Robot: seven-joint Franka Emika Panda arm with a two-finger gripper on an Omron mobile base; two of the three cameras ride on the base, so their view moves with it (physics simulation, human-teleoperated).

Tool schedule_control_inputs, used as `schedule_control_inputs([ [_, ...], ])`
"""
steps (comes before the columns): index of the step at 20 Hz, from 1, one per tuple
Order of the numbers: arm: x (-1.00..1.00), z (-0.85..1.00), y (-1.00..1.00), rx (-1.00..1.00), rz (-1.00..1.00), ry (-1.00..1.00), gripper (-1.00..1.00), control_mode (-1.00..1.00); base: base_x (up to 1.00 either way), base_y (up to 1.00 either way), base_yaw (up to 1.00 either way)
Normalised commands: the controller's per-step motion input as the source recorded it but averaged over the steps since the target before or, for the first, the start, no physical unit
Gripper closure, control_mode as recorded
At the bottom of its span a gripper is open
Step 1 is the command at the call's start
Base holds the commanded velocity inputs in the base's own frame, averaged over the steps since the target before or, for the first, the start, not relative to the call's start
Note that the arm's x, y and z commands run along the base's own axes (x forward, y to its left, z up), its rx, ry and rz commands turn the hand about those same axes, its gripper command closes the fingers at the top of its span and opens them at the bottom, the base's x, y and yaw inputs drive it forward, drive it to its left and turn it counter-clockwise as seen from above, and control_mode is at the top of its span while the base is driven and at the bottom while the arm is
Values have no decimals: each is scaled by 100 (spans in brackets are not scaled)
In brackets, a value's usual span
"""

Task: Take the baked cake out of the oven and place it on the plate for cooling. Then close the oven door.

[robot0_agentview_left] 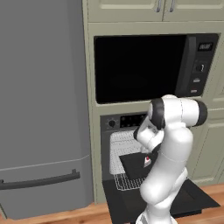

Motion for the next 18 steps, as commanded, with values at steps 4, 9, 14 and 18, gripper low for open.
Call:
schedule_control_inputs([
  [4, 0, -21, 0, 0, 0, 0, -100, -100, 0, 0, 0],
  [9, 0, -23, 0, 0, 0, -1, -100, -100, 0, 0, 0],
  [14, 2, -33, 0, 0, 0, -2, -100, -100, 0, 0, 0],
  [18, 5, -40, 0, 0, 0, -2, -100, -100, 0, 0, 0],
])
